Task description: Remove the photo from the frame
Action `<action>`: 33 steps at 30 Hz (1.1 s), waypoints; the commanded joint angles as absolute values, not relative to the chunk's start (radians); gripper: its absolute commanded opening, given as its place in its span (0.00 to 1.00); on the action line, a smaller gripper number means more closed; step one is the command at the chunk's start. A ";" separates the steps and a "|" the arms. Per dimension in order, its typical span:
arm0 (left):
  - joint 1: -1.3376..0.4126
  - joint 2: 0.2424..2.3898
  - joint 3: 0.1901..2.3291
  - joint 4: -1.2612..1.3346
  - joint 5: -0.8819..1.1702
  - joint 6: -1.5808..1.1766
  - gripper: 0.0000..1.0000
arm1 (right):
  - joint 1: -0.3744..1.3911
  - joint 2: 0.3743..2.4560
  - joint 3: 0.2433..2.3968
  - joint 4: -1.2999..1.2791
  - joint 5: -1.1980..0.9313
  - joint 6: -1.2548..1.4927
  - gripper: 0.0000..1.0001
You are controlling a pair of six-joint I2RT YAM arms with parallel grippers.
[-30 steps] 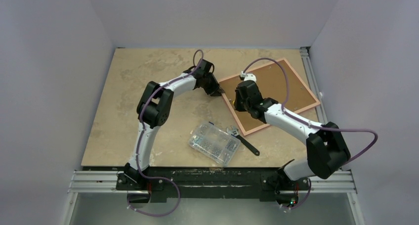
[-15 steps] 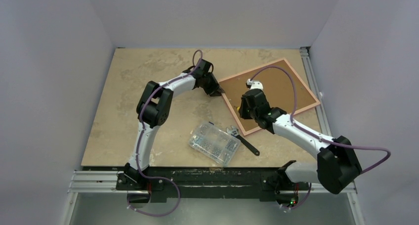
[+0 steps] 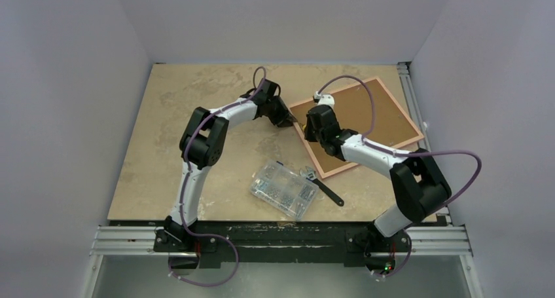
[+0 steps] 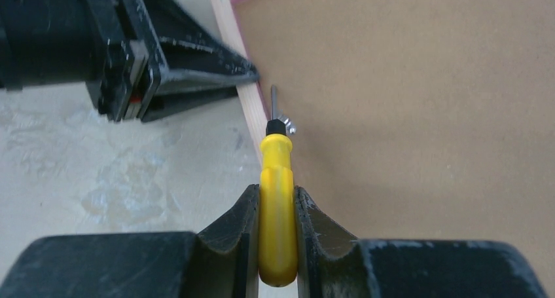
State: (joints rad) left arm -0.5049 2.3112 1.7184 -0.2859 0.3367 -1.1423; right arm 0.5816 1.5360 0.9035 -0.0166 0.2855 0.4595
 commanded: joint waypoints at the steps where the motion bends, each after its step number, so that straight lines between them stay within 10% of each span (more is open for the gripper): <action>1: -0.525 2.290 1.673 -0.296 0.346 -1.157 0.00 | 0.580 1.576 0.964 0.060 0.408 0.431 0.00; 16: -0.510 2.309 1.715 -0.314 0.376 -1.126 0.00 | 0.580 1.397 1.075 -0.376 0.227 0.357 0.00; 33: -0.511 2.308 1.704 -0.299 0.376 -1.138 0.00 | 0.583 1.519 1.008 -0.286 0.216 0.408 0.00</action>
State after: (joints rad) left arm -0.5045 2.3039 1.7035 -0.2699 0.3374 -1.1408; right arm 0.5816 1.4841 0.9947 -0.3126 0.2146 0.3920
